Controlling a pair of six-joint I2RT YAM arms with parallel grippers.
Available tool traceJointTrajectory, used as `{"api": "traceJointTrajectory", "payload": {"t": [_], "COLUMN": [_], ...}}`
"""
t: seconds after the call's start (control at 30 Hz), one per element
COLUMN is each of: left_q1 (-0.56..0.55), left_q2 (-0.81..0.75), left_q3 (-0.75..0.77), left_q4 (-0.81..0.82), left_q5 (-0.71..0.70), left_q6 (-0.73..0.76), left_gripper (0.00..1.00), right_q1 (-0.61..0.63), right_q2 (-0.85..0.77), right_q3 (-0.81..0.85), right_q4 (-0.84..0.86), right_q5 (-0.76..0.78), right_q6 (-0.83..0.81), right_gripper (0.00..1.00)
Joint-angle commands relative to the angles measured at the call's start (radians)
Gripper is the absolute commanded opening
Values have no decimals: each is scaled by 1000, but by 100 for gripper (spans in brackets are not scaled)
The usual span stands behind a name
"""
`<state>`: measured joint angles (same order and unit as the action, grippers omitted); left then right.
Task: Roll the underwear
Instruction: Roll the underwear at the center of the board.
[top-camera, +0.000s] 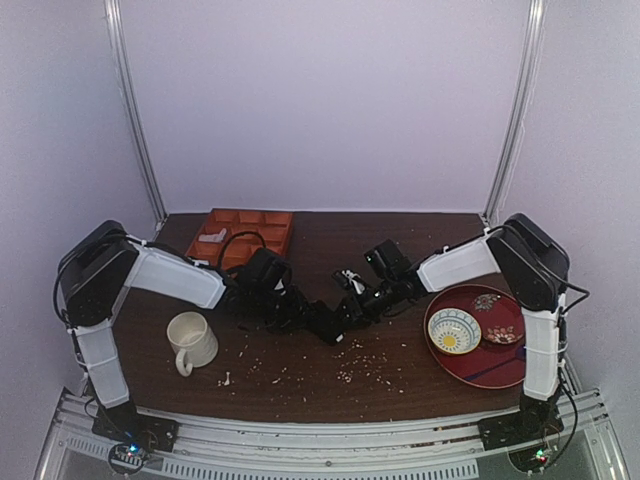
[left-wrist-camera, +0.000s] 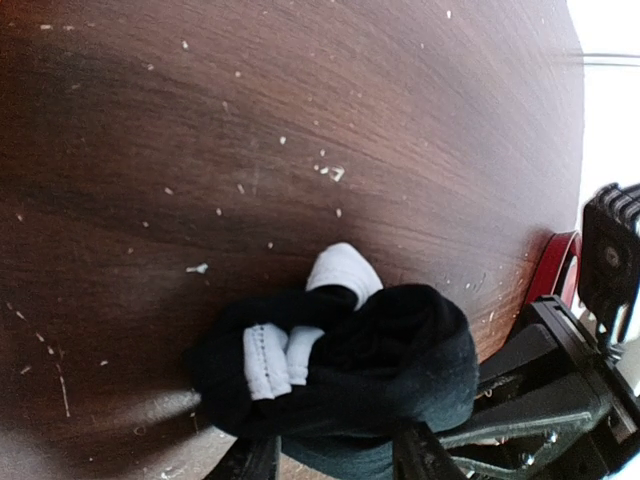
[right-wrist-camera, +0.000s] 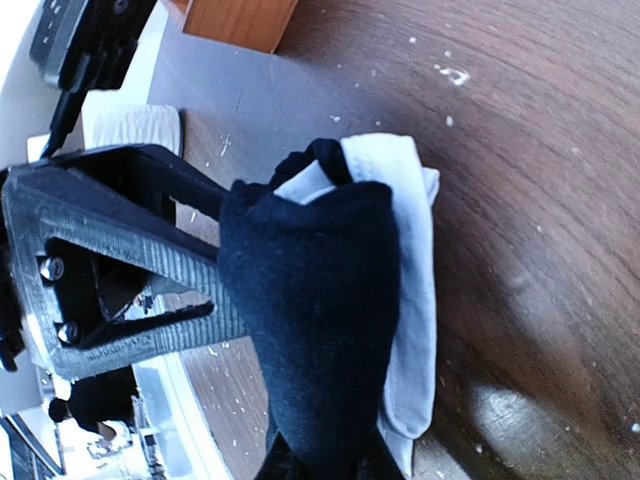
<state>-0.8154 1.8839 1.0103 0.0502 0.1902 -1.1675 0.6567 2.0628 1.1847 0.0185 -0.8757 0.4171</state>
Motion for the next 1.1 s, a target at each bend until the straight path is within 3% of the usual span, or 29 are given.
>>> {"api": "traceJointTrajectory", "payload": {"t": [0.0, 0.43, 0.7, 0.9, 1.07], "left_q1": [25, 24, -11, -19, -20], "left_q2": [47, -40, -49, -51, -101], "left_q3": [-8, -35, -143, -108, -62], "left_q4": [-101, -93, 103, 178, 139], "left_q5": [-72, 27, 84, 83, 82], "left_q6": [-5, -37, -173, -154, -122], "left_gripper": [51, 53, 57, 57, 56], "right_q1": [-2, 1, 18, 21, 21], "right_q2": [18, 30, 36, 55, 62], "right_q3": [-79, -100, -100, -103, -98], "right_q4": [-103, -86, -68, -42, -57], "right_q5": [-14, 16, 17, -22, -10], "right_q6": [17, 30, 47, 56, 44], "right_gripper": [0, 0, 0, 0, 0]}}
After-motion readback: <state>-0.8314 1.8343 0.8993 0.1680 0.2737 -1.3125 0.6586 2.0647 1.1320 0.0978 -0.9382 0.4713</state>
